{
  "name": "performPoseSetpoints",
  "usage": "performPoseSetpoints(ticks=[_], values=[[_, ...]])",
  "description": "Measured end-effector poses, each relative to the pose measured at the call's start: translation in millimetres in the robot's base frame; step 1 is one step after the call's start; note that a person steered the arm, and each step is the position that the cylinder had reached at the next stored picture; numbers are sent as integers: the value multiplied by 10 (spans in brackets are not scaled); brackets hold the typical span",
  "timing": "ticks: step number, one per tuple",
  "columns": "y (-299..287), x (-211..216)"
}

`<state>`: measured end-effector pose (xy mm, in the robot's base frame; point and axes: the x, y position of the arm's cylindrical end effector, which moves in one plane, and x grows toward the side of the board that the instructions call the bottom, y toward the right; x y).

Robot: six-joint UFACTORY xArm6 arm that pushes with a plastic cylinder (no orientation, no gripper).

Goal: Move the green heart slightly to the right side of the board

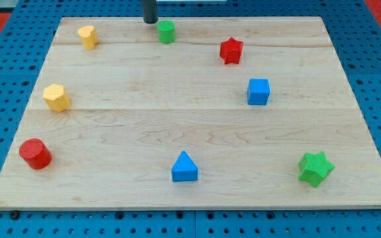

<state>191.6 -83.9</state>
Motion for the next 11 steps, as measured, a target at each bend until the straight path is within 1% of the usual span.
performPoseSetpoints(ticks=[1,2,3,4,5,6,7,8,9,10,11], values=[[136,18],[85,214],[-125,260],[-364,10],[-557,-1],[-1382,4],[-1929,258],[-1703,304],[-1740,438],[-1619,606],[-1553,620]])
